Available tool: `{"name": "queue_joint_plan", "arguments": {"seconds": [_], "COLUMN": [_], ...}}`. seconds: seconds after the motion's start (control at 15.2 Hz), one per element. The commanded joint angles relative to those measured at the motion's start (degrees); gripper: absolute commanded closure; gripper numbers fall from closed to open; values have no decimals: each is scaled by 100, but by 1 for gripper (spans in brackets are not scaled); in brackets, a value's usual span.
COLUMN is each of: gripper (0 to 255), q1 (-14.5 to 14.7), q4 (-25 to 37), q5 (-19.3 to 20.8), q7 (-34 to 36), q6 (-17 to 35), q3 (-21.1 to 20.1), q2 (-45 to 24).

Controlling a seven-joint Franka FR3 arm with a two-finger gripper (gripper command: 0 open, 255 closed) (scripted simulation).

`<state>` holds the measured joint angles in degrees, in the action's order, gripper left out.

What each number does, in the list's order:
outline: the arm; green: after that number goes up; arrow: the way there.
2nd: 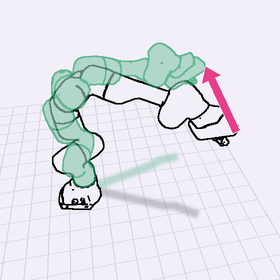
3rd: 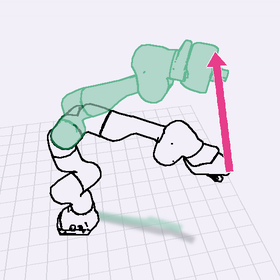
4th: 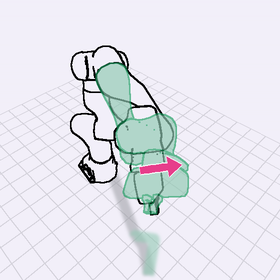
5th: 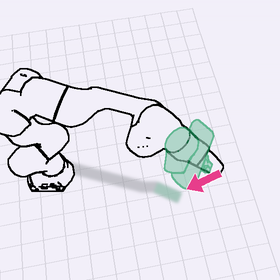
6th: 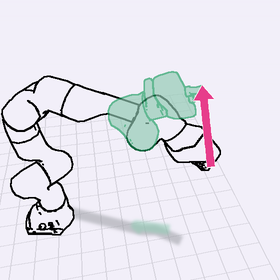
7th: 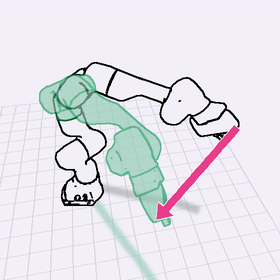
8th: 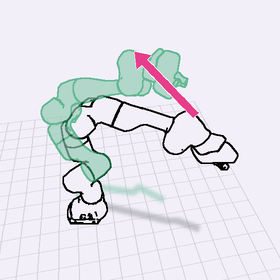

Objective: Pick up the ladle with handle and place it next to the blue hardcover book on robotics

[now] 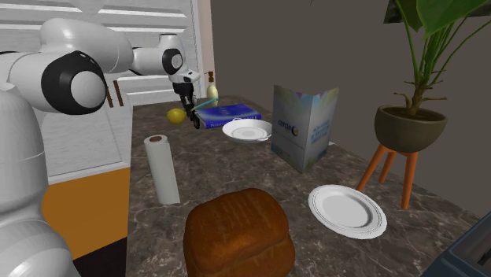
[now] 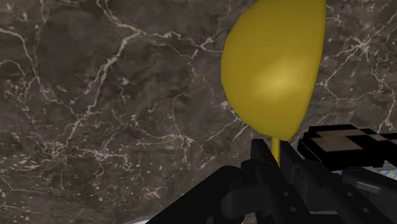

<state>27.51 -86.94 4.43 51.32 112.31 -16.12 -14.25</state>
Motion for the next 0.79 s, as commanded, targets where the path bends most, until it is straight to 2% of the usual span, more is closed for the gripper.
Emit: {"name": "queue_joint_plan", "arguments": {"seconds": [0.0,0.73], "gripper": [255,255], "q1": [17,2], "q4": [-109,-848], "q5": [16,61], "q7": [38,76], "q6": [129,946], "q3": [-4,18], "q2": [-20,-101]}}
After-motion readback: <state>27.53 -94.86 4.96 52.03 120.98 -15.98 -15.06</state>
